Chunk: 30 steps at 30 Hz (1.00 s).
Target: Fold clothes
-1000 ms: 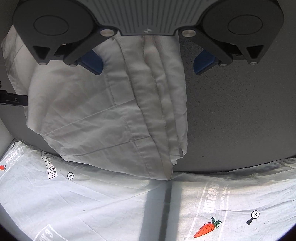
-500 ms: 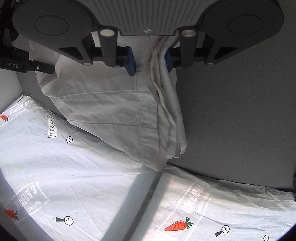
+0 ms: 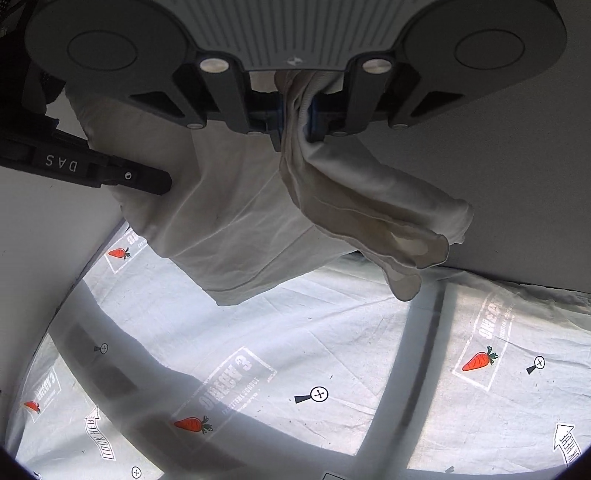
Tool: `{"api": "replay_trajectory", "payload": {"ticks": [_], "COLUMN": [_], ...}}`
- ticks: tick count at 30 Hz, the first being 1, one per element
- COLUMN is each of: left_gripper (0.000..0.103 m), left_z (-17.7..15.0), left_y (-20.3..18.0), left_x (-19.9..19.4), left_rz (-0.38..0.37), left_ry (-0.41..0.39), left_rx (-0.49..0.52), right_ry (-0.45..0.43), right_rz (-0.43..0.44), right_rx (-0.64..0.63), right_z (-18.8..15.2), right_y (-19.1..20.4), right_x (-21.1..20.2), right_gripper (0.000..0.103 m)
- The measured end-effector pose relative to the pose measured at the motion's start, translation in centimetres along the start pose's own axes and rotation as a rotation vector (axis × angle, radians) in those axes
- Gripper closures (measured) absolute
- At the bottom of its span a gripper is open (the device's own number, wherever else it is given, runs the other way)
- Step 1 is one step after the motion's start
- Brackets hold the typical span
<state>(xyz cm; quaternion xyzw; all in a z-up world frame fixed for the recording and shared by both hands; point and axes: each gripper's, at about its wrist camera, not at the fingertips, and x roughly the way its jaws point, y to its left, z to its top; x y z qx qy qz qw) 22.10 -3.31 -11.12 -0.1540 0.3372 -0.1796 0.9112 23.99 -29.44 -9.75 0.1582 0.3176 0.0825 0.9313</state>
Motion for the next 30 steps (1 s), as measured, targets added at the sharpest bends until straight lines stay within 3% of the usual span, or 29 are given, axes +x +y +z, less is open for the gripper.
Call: {"api": "replay_trajectory", "payload": {"ticks": [7, 11, 15, 23, 30], "left_gripper": [0.090, 0.090, 0.090, 0.090, 0.090], "left_z": [-1.5, -2.5, -3.9, -5.1, -2.1], "left_y": [-4.3, -8.0, -13.1, -24.2, -32.1], "left_x": [-0.9, -0.6, 0.4, 6.7, 15.8], "left_rz": [-0.102, -0.131, -0.114, -0.086, -0.119], "left_ry": [0.006, -0.013, -0.059, -0.132, -0.111], "left_rx": [0.052, 0.048, 0.043, -0.039, 0.013], "right_ry": [-0.104, -0.141, -0.170, -0.204, -0.259], "right_rz": [-0.039, -0.054, -0.028, 0.019, -0.014], "right_rx": [-0.030, 0.015, -0.002, -0.031, -0.034], "right_z": [0.1, 0.4, 1.3, 6.2, 10.8], "right_y": [0.0, -3.8, -8.5, -20.0, -29.3], "right_x": [-7.4, -10.5, -12.7, -14.4, -13.6], "right_gripper": [0.091, 0.091, 0.091, 0.091, 0.091]}}
